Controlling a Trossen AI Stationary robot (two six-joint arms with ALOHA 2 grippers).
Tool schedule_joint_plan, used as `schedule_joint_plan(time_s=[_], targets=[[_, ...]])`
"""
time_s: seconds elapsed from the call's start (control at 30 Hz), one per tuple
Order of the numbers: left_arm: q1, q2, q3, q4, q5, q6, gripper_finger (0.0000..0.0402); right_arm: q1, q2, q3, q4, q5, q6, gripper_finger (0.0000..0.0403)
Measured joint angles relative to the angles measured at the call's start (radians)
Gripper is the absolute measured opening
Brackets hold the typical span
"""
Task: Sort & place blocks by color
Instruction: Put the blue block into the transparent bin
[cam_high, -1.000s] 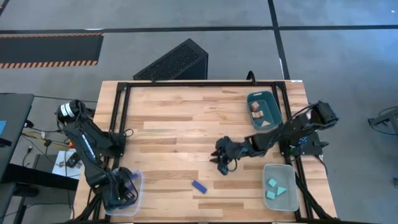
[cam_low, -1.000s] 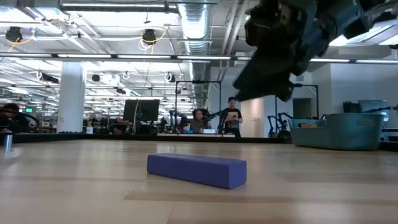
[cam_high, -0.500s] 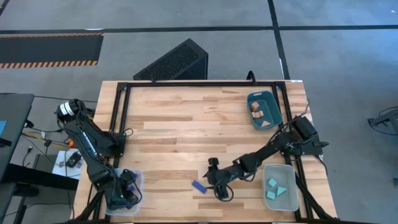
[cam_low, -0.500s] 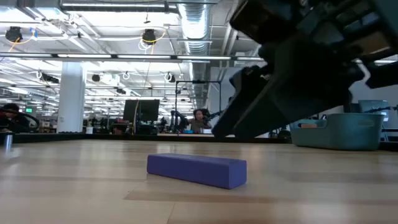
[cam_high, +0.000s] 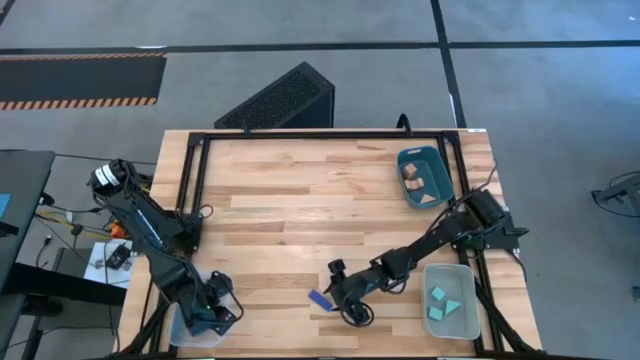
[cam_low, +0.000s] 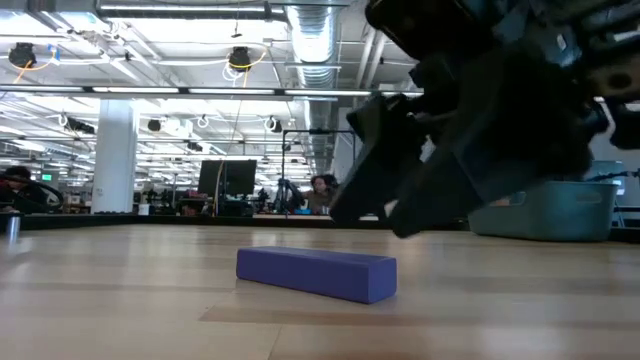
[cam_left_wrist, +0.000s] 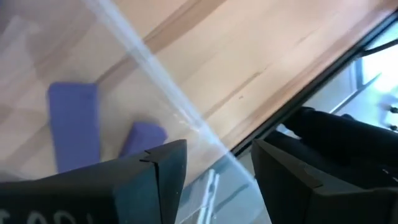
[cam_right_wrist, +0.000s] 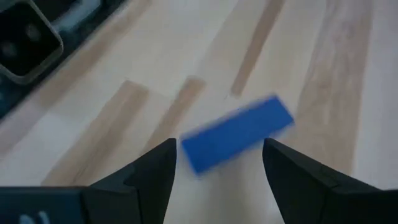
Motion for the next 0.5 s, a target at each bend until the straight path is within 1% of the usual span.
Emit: schedule_joint_plan(time_s=[0.03,0.1,0.2,0.27,0.37,0.5], targets=[[0.008,0.0,0.006,0.0,0.0,0.014,0.0166,0.0,0.016,0.006,0.023,-0.008,0.0,0.026],[0.034,0.0,0.028,-0.014,0.0,0.047,0.0166,0.007,0.021,0.0,0.006,-0.014,0.0,0.026],[0.072,0.0,0.067,-0.038,0.0,0.122,0.0166,0.013,0.036,0.009,0.042,-0.024,-0.001,0.0259],[0.101,0.0,0.1,-0.072,0.0,0.181,0.0166,0.013,0.036,0.005,0.033,-0.032,-0.005,0.0255],[0.147,0.0,0.141,-0.135,-0.01,0.259,0.0166,-0.003,0.036,0.006,0.023,-0.034,0.0,0.0239],[0.191,0.0,0.199,-0.199,-0.08,0.343,0.0166,-0.026,0.037,0.005,-0.054,0.005,0.041,0.0208]])
